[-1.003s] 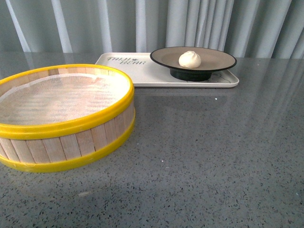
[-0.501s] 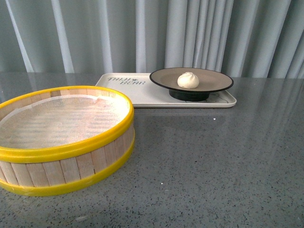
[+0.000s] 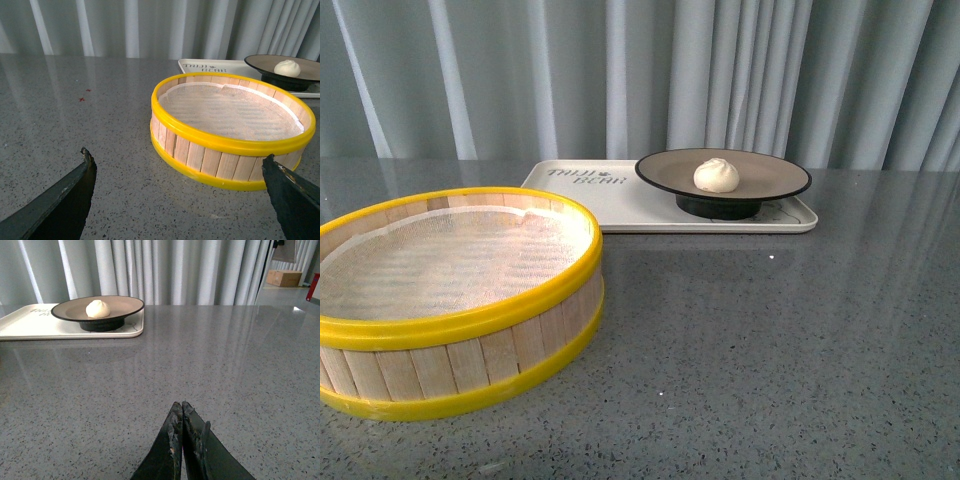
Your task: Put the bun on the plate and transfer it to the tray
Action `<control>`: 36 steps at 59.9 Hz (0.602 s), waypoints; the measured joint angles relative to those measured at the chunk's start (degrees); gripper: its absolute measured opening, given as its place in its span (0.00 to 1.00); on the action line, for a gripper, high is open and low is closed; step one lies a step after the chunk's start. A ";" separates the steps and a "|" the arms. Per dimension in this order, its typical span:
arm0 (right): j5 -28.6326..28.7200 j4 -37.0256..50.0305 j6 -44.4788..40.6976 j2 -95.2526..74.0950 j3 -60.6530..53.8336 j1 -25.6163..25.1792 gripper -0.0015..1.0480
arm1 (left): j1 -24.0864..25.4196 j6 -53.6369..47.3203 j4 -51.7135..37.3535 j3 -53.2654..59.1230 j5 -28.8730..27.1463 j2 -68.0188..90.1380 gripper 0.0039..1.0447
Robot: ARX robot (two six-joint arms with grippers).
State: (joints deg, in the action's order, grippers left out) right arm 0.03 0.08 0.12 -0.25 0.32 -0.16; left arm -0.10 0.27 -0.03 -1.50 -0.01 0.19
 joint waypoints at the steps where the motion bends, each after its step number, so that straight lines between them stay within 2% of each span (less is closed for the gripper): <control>1: 0.00 -0.02 -0.02 0.00 0.00 0.00 0.02 | 0.00 0.00 0.00 0.00 0.00 0.02 0.94; 6: 0.02 -0.04 -0.09 0.04 0.00 0.00 0.04 | 0.00 0.00 0.00 0.00 0.00 0.00 0.94; 13: 0.02 -0.04 -0.09 0.04 0.00 0.00 0.25 | 0.00 0.00 0.00 0.00 0.00 0.00 0.94; 36: 0.02 -0.04 -0.09 0.04 0.00 0.00 0.86 | 0.00 0.00 0.00 0.00 0.00 0.00 0.94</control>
State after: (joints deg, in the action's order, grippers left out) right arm 0.05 0.03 0.03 -0.21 0.32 -0.16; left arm -0.10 0.27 -0.03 -1.50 -0.01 0.19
